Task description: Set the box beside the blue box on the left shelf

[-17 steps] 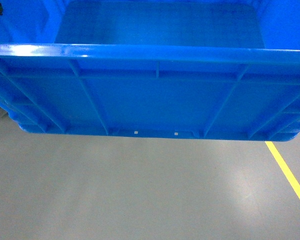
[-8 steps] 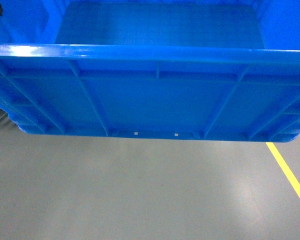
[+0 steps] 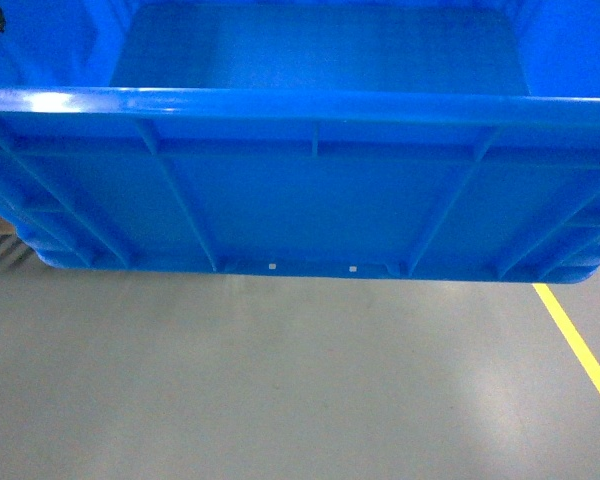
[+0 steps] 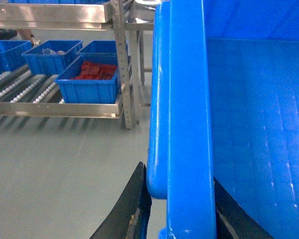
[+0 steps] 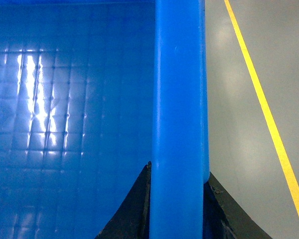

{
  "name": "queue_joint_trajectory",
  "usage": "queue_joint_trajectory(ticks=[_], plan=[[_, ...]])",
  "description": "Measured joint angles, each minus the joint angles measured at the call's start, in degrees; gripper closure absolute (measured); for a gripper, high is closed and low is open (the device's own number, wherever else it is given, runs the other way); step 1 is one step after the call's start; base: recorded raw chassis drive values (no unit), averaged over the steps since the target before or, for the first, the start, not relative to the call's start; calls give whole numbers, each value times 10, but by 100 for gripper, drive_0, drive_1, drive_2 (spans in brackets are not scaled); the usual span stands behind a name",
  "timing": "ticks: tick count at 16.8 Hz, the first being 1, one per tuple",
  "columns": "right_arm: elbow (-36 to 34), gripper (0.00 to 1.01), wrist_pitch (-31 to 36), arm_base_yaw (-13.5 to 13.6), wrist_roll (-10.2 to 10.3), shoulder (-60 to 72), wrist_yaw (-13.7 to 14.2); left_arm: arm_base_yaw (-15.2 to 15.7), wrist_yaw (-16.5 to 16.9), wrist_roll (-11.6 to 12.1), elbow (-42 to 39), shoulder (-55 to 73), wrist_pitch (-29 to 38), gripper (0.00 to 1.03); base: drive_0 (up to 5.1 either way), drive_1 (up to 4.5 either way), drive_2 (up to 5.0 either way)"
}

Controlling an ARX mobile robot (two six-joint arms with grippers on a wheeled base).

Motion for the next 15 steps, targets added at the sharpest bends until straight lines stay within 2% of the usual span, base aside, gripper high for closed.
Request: queue_joint_trajectory(ticks=[15], plan=[[0, 82, -2, 0, 0, 0, 0, 0, 0, 0, 0, 0, 0, 84, -2, 431, -435]])
